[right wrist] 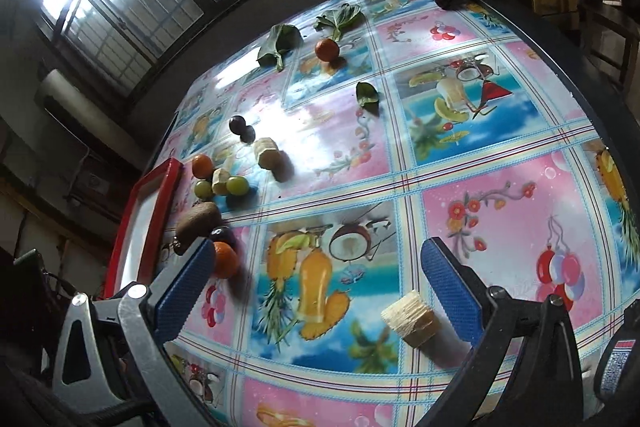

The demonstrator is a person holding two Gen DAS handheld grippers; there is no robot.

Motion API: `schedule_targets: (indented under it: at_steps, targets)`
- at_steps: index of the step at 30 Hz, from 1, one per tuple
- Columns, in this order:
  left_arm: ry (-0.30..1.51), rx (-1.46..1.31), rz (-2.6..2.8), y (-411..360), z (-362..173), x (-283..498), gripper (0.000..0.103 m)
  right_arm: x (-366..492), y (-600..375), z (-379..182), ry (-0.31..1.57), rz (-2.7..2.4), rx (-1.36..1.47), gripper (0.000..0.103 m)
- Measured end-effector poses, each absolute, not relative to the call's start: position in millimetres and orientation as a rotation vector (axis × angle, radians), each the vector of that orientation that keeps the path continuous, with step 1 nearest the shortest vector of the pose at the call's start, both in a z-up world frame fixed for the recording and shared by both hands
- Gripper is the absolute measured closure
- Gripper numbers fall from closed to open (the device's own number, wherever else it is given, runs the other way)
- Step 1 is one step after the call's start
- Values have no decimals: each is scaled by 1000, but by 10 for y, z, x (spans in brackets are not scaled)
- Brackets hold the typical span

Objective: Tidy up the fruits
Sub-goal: 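Move both tools toward the fruits, right tool approaching a banana chunk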

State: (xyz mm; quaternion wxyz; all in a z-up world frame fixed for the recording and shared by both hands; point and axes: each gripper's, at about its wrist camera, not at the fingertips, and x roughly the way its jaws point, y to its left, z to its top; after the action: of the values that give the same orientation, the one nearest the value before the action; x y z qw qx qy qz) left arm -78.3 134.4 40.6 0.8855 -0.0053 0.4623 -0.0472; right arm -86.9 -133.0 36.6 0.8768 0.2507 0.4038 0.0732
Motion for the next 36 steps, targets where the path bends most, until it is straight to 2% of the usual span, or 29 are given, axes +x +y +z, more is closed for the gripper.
schedule_targets:
  at_steps: [3, 8, 12, 22, 36]
  targets:
    - [967, -11, -120, 1331, 402, -806, 25, -936, -1207, 509, 848, 154, 504, 1]
    - [972, -4, -158, 1249, 404, -846, 25, -952, -989, 595, 918, -62, 222, 1]
    - [972, -3, -171, 1214, 400, -889, 25, -949, -1031, 451, 984, -76, 223, 1]
    - [1013, -11, -175, 1169, 359, -926, 25, -1083, -951, 401, 1004, -162, 140, 1]
    - [989, 40, -113, 1093, 414, -964, 25, -1207, -877, 492, 948, -196, 54, 1]
